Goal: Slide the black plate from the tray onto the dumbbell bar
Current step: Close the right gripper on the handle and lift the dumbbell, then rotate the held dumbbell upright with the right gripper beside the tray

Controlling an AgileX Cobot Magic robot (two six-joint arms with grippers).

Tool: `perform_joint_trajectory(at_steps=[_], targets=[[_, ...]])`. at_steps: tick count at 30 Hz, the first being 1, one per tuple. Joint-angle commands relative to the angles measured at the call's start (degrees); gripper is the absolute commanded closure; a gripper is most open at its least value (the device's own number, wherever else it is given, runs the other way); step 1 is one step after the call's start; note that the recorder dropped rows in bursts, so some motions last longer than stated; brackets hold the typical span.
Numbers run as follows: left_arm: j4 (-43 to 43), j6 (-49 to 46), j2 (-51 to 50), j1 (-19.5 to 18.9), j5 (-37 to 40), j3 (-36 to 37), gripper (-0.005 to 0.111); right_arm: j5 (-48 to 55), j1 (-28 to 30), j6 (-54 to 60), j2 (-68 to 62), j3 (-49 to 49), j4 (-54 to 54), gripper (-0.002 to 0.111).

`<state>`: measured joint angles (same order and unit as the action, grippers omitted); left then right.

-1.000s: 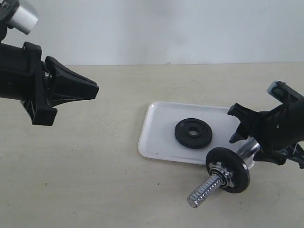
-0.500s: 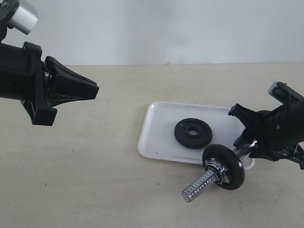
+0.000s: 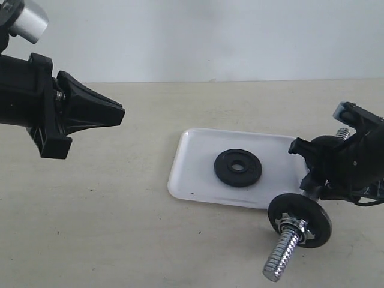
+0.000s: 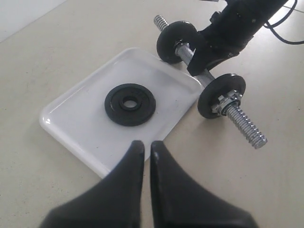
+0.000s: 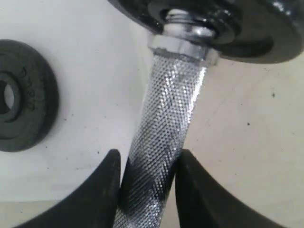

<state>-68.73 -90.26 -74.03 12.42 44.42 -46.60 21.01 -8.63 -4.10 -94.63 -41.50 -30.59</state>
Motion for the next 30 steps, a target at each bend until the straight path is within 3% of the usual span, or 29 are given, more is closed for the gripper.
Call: perform_joint_trajectory(at_steps=[1, 7, 14, 30], targets=[[-0.9, -0.2, 0.1, 0.3, 0.6, -0.4, 0.102, 1.3, 0.0, 1.2, -0.1, 0.2, 7.2, 0.108], [-0.9, -0.2, 0.1, 0.3, 0.6, -0.4, 0.102, 1.7, 0.0, 1.5, -0.1, 0.2, 13.5, 0.108], [-0.9, -0.2, 0.1, 0.3, 0.6, -0.4, 0.102, 6.9, 0.0, 1.7, -0.1, 0.2, 28.0, 0.108], [-0.9, -0.2, 0.1, 0.3, 0.6, -0.4, 0.102, -0.4, 0.0, 1.7, -0.3, 0.2, 29.1, 0.105]])
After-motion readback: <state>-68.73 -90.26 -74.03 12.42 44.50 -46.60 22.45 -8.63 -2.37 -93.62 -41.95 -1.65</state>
